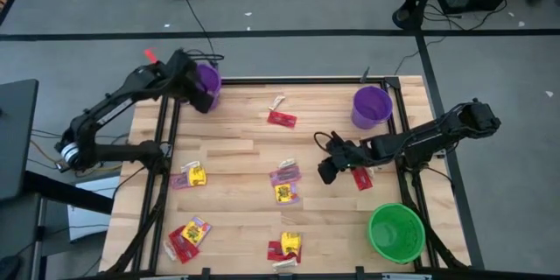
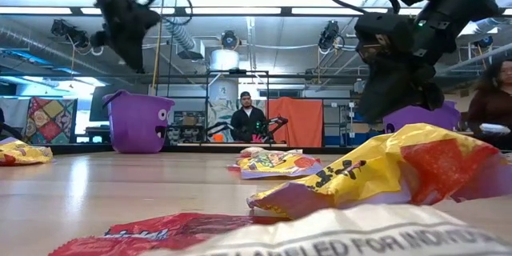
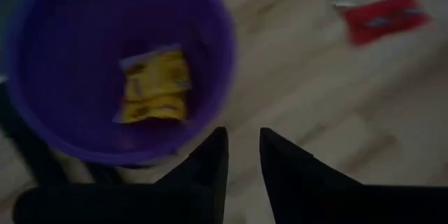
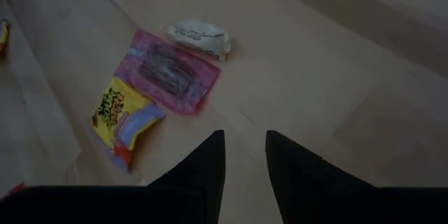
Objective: Sort candy by brand, put in halloween buckets
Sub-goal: Put the yellow candy into the left purple bucket
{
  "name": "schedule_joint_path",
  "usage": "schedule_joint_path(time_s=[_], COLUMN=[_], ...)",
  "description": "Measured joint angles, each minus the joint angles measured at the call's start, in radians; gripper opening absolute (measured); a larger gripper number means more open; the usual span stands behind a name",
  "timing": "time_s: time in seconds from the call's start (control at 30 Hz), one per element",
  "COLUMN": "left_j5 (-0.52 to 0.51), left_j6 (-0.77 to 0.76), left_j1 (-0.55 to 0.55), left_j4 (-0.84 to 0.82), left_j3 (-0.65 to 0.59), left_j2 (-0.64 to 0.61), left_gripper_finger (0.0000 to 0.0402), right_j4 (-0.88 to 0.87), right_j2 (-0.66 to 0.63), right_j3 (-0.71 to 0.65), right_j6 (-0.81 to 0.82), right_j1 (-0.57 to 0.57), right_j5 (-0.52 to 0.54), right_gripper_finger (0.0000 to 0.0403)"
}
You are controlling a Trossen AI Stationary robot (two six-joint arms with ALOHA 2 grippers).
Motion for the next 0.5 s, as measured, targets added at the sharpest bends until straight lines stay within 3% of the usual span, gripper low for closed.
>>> schedule_joint_path(time_s=[0.27, 0.5], left_j5=[0.021, -0.040], left_j6=[-0.145, -0.326], left_j1=[-0.234, -0.516], left_j4=[-0.029, -0.036], left_j3=[0.000, 0.000], left_j2=[-0.111, -0.103], left_gripper_finger=[0.0085, 0.0085], right_j4=[0.000, 0.019], right_j2=[0.000, 0.000], right_j3=[0.000, 0.000], right_j6=[-0.032, -0.045], right_j1=[-0.030, -0.043], right_j5=[-0.045, -0.037], right_gripper_finger=[0.0116, 0.0116])
